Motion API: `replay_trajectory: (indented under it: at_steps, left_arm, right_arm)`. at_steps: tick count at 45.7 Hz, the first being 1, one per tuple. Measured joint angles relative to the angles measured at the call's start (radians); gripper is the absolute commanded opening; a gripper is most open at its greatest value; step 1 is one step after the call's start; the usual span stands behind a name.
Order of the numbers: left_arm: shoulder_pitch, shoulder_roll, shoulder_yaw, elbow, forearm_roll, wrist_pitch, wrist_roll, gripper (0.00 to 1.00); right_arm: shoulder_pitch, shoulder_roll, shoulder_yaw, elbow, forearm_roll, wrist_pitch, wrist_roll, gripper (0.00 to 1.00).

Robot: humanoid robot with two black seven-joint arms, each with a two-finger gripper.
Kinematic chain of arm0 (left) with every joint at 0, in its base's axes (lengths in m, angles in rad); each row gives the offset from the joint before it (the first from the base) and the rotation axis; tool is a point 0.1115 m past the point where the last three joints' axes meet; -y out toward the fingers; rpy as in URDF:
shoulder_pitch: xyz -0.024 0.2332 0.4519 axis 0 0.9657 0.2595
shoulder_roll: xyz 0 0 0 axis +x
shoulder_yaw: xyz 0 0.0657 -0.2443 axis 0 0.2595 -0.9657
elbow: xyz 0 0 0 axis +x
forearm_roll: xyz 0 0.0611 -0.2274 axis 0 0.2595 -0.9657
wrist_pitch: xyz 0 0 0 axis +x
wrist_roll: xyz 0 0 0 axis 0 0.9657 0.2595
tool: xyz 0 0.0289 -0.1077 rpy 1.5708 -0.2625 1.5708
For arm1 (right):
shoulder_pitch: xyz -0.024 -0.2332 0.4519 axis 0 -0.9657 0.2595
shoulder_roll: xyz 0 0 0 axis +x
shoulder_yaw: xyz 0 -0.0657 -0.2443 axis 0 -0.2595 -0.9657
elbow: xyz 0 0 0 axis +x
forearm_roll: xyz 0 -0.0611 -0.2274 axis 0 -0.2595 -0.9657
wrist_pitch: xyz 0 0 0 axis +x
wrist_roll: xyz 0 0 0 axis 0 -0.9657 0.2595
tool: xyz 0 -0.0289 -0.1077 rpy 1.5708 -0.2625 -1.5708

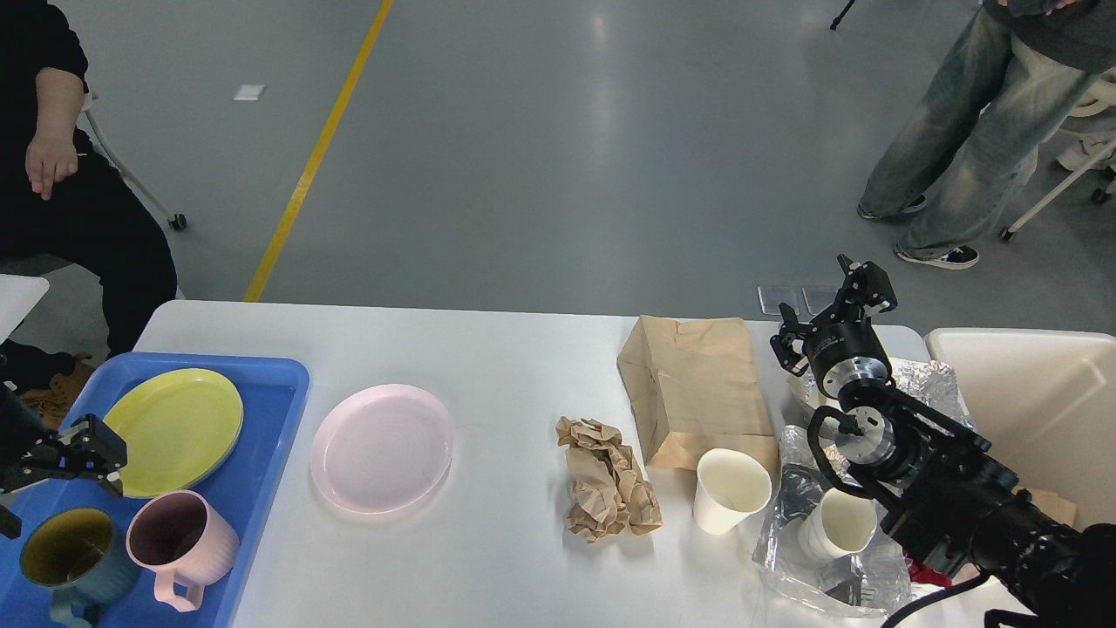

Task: Tidy desktop
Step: 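Lift the left gripper and move it toward the pink plate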

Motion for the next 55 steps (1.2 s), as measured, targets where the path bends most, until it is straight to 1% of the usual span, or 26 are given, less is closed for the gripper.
replay_trajectory:
  at_steps: [14,21,25,29,33,39,44,50,55]
  left_arm:
    - [-0.124,-0.07,0.036,0.0,0.0,0.0,0.003,0.95]
    - [-0.241,-0.175,0.14,-0.022,0.001,0.0,0.002,0.95]
    - [-0.3,-0.226,0.185,-0.051,0.001,0.0,-0.002,0.95]
    - [-0.357,-0.271,0.201,-0.11,0.0,0.0,-0.004,0.95]
    - [-0.377,-0.304,0.205,-0.134,-0.004,0.0,-0.004,0.95]
    - [-0.369,-0.348,0.194,-0.138,-0.02,0.0,-0.004,0.95]
    - [-0.311,-0.368,0.18,-0.138,-0.038,0.003,-0.002,0.95]
    - [-0.203,-0.397,0.121,-0.134,-0.067,0.076,0.003,0.95]
    - [-0.119,-0.406,0.052,-0.108,-0.078,0.127,0.008,0.95]
  right_arm:
    - [0.0,0.0,0.0,-0.001,0.0,0.0,0.0,1.0]
    - [0.0,0.0,0.0,-0.001,0.0,0.0,0.0,1.0]
    - [0.0,-0.001,0.0,-0.001,0.0,0.0,0.0,1.0]
    - [0.0,-0.001,0.0,-0.001,0.0,0.0,0.0,1.0]
    - [0.0,-0.001,0.0,-0.001,0.0,0.0,0.0,1.0]
    - [0.0,-0.001,0.0,-0.001,0.0,0.0,0.0,1.0]
    - [0.0,-0.001,0.0,-0.001,0.0,0.0,0.0,1.0]
    - [0.0,-0.001,0.0,-0.001,0.0,0.0,0.0,1.0]
    - [0.0,0.0,0.0,-0.001,0.0,0.0,0.0,1.0]
